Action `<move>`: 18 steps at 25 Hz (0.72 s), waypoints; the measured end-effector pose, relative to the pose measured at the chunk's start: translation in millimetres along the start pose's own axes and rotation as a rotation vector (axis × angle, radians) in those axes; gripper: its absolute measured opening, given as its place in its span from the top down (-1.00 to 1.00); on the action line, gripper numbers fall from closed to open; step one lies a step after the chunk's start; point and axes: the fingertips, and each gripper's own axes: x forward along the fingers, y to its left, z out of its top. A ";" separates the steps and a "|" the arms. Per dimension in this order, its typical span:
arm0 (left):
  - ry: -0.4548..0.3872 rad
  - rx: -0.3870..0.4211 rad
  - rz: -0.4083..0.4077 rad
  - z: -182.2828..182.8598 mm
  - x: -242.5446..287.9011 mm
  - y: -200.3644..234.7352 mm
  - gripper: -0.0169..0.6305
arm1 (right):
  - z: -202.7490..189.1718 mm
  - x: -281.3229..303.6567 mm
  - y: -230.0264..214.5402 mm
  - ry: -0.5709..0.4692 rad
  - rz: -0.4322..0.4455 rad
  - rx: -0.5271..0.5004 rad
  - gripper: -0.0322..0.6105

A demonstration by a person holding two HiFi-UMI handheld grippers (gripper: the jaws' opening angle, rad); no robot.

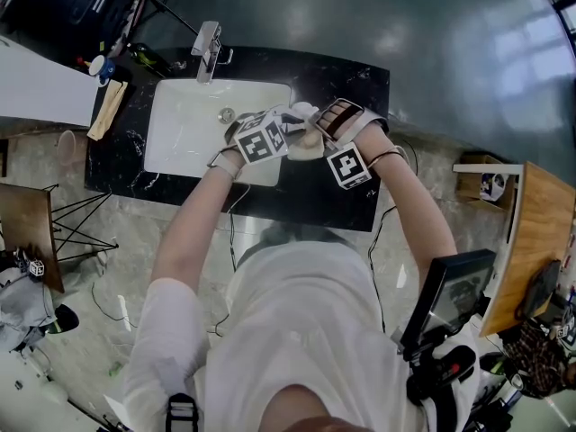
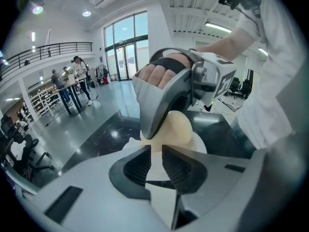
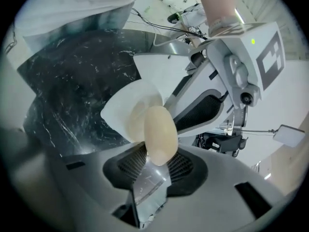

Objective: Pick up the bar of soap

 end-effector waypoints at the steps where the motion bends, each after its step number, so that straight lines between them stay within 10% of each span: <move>1: -0.006 -0.001 0.004 1.0 -2.2 1.1 0.72 | 0.2 -2.1 -7.8 -0.002 -0.041 0.031 0.49; 9: -0.110 -0.008 0.134 28.8 -47.2 19.5 0.72 | -20.9 -32.0 -44.7 0.088 -0.159 0.263 0.49; 18: -0.438 -0.094 0.403 103.5 -146.9 30.5 0.72 | -34.2 -116.2 -121.3 0.098 -0.459 0.681 0.51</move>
